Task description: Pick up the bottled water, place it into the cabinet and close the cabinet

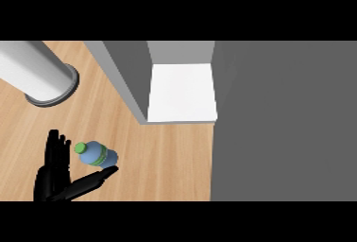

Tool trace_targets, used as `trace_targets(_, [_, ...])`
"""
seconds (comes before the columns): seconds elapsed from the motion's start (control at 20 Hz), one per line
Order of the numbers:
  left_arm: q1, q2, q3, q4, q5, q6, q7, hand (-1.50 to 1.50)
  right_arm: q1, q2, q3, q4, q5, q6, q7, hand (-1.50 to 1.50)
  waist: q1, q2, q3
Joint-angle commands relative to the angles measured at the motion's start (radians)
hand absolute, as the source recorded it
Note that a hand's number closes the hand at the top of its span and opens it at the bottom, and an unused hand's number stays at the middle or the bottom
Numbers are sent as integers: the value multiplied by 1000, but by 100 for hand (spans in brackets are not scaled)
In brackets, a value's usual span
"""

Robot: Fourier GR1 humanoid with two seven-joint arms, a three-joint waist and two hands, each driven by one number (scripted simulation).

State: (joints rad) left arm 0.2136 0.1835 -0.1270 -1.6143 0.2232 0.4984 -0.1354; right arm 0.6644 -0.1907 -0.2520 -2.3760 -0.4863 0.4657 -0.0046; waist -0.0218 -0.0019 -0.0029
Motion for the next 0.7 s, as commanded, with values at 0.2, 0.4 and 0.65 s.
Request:
trace_targets(0.2, [-69, -34, 89, 258, 54, -90, -167, -150, 118, 18, -2, -225, -184, -15, 57, -150, -4, 0, 0])
trace_targets(0.4, [-105, -59, 118, 371, 61, -110, -246, -150, 132, -21, -23, -230, -223, -13, 63, -150, 1, 2, -1])
trace_targets(0.65, [-136, -82, 188, 489, 133, -195, -345, -150, 203, -22, -47, -187, -243, 60, -21, -150, -5, -1, 0])
